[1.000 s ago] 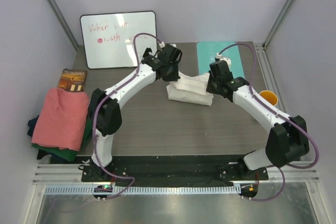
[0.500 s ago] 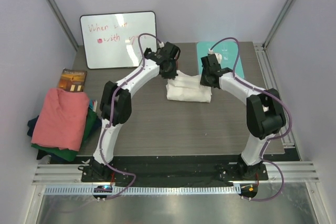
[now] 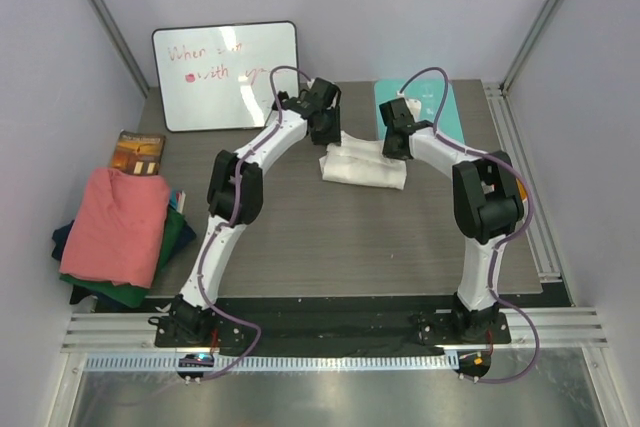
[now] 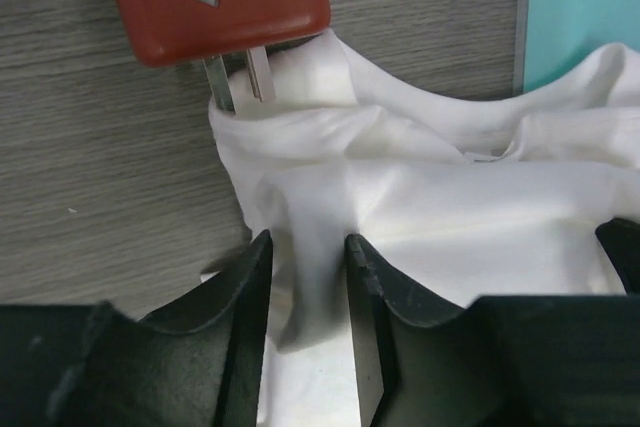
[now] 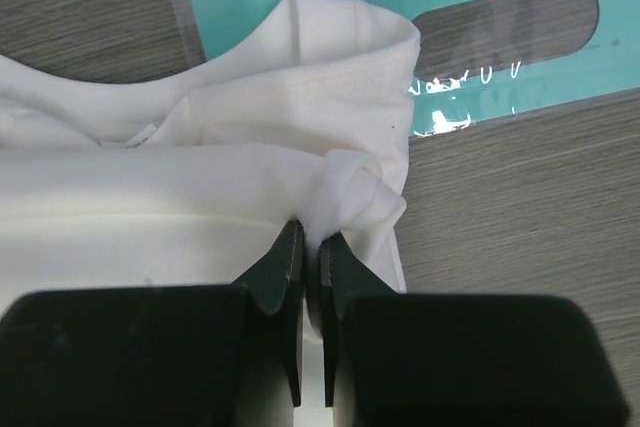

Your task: Fold and stack the t-shirts

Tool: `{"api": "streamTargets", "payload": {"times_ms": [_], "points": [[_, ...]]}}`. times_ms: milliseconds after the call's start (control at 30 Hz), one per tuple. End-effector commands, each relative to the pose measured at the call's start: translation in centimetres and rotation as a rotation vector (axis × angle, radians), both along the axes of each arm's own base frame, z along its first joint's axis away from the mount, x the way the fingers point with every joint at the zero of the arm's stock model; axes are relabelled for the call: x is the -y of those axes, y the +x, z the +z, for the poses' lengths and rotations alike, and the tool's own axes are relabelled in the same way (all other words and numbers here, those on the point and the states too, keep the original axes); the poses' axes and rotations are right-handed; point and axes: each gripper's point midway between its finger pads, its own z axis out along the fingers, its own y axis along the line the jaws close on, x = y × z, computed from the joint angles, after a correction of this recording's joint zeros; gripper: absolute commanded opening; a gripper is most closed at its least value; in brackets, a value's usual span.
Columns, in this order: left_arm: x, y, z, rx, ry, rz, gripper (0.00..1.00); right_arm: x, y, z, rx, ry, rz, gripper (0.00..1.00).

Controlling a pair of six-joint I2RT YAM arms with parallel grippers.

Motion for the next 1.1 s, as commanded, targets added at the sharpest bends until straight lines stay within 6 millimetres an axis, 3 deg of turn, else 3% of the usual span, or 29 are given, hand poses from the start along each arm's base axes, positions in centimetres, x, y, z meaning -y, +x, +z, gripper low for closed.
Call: {"api": "streamTargets", "payload": {"times_ms": [0,67,267,433,467,567,600,733,867,900,967,1000,1067], "points": [[0.2,1.8,1.6,0.049,-0.063,-0.014,0.39,2.1,0.9,0.9,0.025,-0.051,-0.080,0.17],[-0.2,1.9,1.1,0.044,-0.052,-0.005,0.46,2.2,1.1,1.0,0.028,-0.049,-0.084,0.23],[-1.7,2.9,2.0,0.071,-0.038,0.053,0.47,2.5,2.5,2.1,0.071,-0.038,-0.110,0.33],[-4.8,4.2,4.8,0.148,0.012,0.147,0.46,4.6,3.9,4.1,0.142,-0.054,-0.208,0.33],[-5.3,4.3,6.4,0.173,0.005,0.159,0.47,5.0,4.1,4.4,0.151,-0.051,-0.222,0.33],[-7.2,4.4,7.5,0.200,0.036,0.202,0.46,6.3,4.8,5.3,0.178,-0.041,-0.265,0.32],[-7.6,4.4,8.6,0.217,0.034,0.213,0.46,6.5,4.9,5.7,0.187,-0.035,-0.270,0.33],[-9.3,3.9,9.8,0.232,0.064,0.245,0.45,6.7,4.7,7.5,0.216,0.002,-0.262,0.32],[-8.2,2.3,11.4,0.229,-0.020,0.201,0.42,6.1,3.2,9.4,0.240,0.038,-0.195,0.32],[-7.3,1.1,10.3,0.185,-0.061,0.152,0.42,5.5,2.7,9.2,0.238,0.062,-0.159,0.32],[-5.2,0.2,12.2,0.218,-0.151,0.094,0.39,4.9,1.9,11.1,0.271,0.097,-0.108,0.32],[-4.5,-0.7,11.4,0.195,-0.163,0.068,0.38,4.5,1.0,10.5,0.253,0.111,-0.088,0.32],[-2.2,-2.1,10.9,0.182,-0.176,0.007,0.33,3.0,-0.1,11.3,0.255,0.181,-0.021,0.30]]}}
